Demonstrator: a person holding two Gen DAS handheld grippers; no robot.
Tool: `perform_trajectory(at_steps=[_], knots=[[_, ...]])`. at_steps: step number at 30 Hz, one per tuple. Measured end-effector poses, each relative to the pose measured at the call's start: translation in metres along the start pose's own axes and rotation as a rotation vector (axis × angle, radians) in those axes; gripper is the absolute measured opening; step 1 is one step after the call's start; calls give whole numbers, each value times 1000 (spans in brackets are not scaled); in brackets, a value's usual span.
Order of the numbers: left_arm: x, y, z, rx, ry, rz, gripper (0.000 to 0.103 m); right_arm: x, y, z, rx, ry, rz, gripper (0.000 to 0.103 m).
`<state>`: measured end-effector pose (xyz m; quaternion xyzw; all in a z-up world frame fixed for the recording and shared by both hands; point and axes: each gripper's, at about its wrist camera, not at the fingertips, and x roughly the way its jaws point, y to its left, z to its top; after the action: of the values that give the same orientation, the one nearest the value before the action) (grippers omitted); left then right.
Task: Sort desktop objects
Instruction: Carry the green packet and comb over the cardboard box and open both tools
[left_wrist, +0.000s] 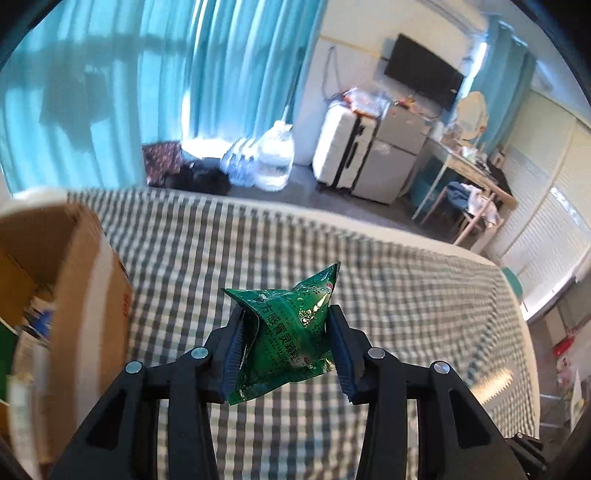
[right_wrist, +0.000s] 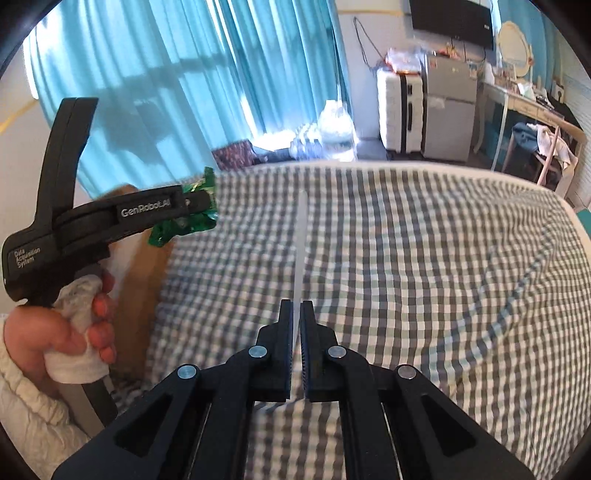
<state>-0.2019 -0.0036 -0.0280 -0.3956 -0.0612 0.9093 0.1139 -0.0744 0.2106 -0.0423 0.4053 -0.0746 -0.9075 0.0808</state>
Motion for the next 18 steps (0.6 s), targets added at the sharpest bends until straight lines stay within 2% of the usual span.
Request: perform_trajectory(at_steps=[6, 11, 18], knots=[[-70, -12, 5, 39, -61, -19, 44, -54, 22, -7, -1, -76, 39, 4], [-106, -3, 9, 30, -89, -19, 44, -78, 47, 0, -37, -123, 54, 4], [-149, 45, 21, -17, -151, 12, 44, -93, 97, 26, -119, -173, 114, 4]])
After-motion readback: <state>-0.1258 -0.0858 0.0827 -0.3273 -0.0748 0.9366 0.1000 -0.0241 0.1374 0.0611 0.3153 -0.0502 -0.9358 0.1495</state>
